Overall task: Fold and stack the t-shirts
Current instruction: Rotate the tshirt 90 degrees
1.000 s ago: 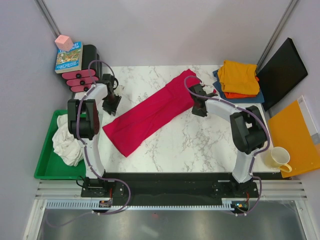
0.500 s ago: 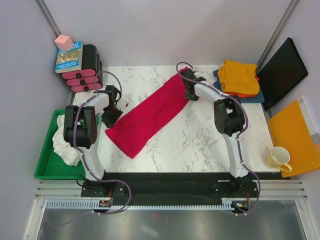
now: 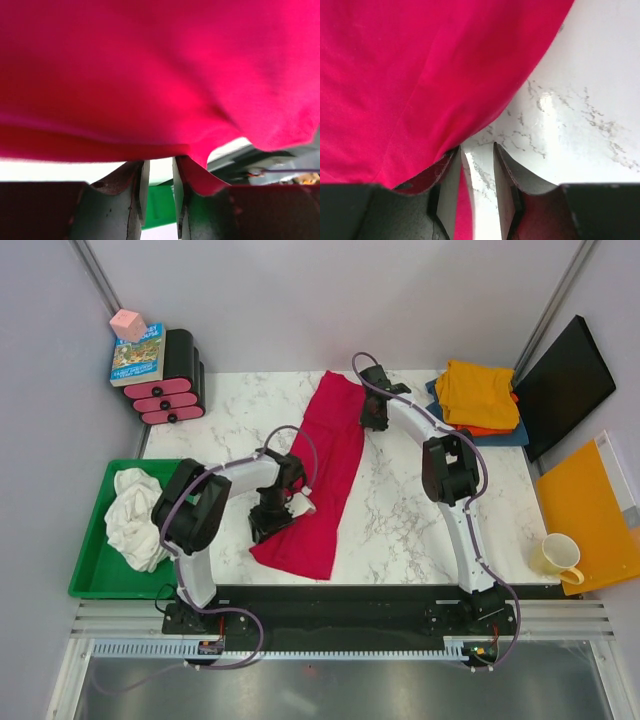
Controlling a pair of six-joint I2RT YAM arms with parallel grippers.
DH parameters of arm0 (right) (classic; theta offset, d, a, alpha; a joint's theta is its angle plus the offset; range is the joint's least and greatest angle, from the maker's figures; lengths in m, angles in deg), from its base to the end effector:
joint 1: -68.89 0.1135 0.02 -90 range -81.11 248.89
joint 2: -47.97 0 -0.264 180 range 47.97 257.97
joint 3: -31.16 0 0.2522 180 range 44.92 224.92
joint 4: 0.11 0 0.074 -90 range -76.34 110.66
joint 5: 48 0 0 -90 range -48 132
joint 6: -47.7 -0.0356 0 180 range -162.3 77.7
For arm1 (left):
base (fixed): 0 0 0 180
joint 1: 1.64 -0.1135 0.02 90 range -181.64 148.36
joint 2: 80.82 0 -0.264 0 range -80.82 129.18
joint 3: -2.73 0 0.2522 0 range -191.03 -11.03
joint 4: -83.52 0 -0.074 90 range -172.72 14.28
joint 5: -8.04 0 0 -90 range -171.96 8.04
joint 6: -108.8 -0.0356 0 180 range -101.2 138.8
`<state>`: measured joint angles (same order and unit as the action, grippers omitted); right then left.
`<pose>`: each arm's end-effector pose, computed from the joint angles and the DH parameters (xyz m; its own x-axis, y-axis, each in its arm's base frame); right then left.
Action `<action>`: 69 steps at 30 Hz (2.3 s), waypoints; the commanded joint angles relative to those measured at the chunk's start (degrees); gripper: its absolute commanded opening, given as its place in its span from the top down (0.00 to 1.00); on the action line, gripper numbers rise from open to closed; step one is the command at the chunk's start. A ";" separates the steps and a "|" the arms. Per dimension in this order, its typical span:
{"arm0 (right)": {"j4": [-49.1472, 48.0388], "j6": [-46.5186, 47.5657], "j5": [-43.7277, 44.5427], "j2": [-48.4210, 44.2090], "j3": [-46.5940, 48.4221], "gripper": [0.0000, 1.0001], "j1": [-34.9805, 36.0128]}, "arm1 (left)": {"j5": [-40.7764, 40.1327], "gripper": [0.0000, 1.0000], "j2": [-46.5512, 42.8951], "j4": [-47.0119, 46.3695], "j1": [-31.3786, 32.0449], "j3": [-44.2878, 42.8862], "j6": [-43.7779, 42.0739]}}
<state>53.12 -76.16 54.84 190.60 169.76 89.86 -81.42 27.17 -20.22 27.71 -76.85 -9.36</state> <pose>0.5072 0.1859 0.1646 -0.7841 0.2812 -0.5533 0.2411 0.9595 0.1461 0.2575 -0.1452 0.1386 -0.5131 0.8299 0.2190 0.8282 0.5457 -0.1276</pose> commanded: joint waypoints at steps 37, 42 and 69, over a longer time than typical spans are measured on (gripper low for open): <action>-16.00 -1.55 -6.87 -34.00 -47.40 1.00 11.81 | 20.89 0.75 -0.41 -7.82 -3.42 -21.98 14.63; -17.23 -2.34 -5.55 -32.94 -51.44 1.00 12.60 | 24.69 0.75 1.17 -8.71 -3.50 -21.98 15.42; -7.19 4.49 3.60 -29.15 -47.93 0.84 1.96 | 20.47 0.75 0.21 -9.50 -5.08 -14.86 14.54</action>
<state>43.68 -76.75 56.32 160.83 121.98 91.26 -60.88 29.46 -28.87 23.44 -91.61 4.28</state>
